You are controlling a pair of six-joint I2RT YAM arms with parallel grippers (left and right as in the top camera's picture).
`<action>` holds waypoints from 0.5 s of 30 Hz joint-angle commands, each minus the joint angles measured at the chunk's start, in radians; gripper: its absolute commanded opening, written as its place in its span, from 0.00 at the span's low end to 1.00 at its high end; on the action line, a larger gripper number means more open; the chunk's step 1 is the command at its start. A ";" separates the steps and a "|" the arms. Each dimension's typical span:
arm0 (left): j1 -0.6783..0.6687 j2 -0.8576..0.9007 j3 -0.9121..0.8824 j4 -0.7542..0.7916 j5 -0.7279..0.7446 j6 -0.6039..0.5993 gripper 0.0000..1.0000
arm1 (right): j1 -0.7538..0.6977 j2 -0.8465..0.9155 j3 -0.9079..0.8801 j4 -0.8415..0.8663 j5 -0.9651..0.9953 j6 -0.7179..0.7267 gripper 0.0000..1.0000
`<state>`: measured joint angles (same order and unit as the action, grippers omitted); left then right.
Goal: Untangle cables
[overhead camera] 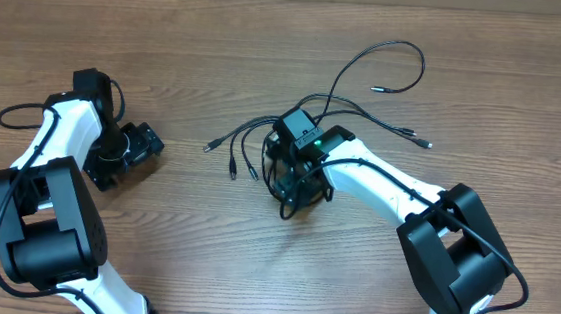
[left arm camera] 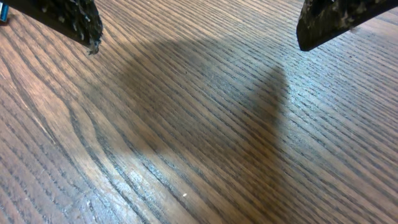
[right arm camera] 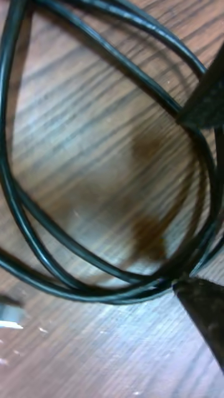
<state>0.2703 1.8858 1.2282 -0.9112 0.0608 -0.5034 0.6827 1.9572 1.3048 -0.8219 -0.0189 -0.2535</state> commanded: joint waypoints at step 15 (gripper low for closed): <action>-0.002 0.010 -0.009 0.003 0.011 -0.013 1.00 | 0.009 0.001 -0.182 0.078 0.000 -0.227 0.30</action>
<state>0.2703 1.8858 1.2282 -0.9092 0.0616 -0.5034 0.6888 1.9144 1.1671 -0.7078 -0.0666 -0.4725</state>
